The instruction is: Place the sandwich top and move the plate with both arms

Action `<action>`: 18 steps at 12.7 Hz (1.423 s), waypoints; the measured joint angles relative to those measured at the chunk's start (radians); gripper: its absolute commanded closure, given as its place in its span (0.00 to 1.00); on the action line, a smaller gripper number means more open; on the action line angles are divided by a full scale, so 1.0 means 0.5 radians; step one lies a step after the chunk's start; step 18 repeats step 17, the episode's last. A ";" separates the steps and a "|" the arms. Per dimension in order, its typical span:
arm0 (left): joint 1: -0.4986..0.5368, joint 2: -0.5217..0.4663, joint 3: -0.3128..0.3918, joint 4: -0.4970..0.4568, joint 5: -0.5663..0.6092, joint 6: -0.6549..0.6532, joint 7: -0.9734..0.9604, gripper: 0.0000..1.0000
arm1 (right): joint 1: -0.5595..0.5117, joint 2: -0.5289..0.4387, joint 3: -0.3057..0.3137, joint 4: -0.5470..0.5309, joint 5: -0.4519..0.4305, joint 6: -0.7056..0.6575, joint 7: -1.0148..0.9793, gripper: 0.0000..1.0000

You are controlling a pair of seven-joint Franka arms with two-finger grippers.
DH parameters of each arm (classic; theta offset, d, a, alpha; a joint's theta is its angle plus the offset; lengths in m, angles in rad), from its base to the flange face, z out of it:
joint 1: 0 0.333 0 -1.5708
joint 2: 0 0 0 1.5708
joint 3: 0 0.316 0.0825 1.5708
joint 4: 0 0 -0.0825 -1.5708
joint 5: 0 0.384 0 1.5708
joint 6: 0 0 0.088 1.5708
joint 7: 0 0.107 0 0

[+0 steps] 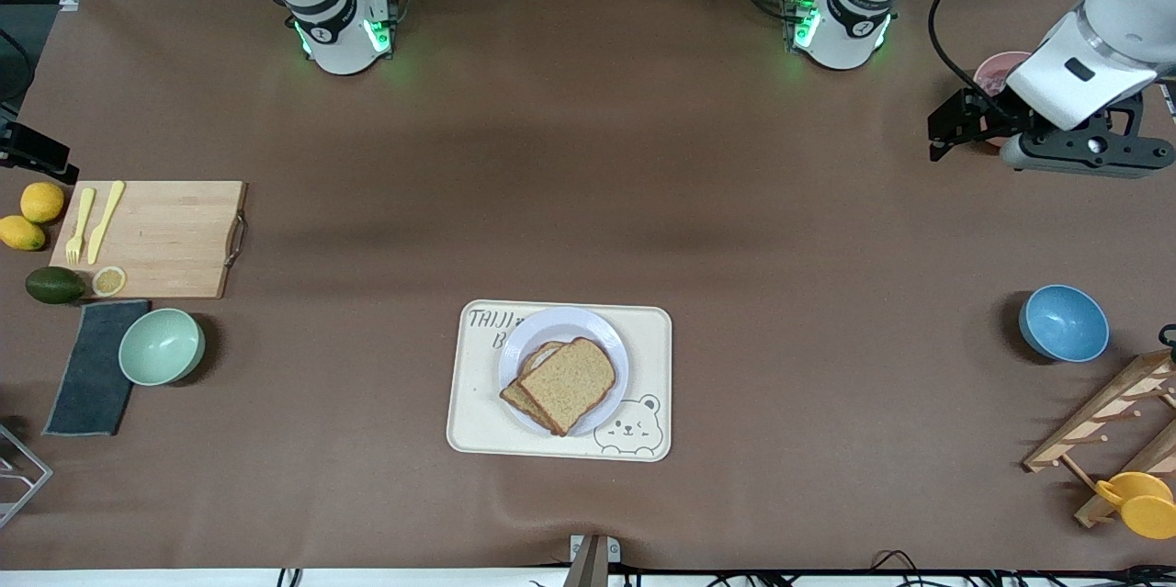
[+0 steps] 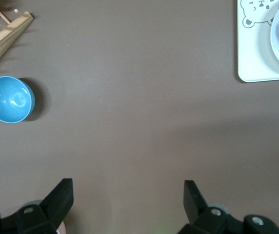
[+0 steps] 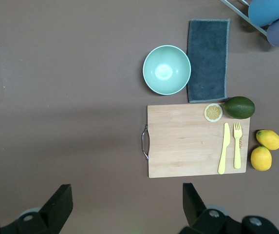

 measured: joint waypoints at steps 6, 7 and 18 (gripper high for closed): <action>0.029 0.023 -0.005 0.056 0.010 -0.021 0.006 0.00 | 0.000 0.012 -0.001 0.000 0.000 0.001 0.000 0.00; 0.028 0.023 -0.010 0.059 0.010 -0.023 0.004 0.00 | 0.000 0.015 -0.001 0.000 0.000 0.001 0.000 0.00; 0.030 0.023 -0.020 0.061 0.010 -0.095 -0.001 0.00 | 0.000 0.032 0.000 0.000 0.000 0.009 0.000 0.00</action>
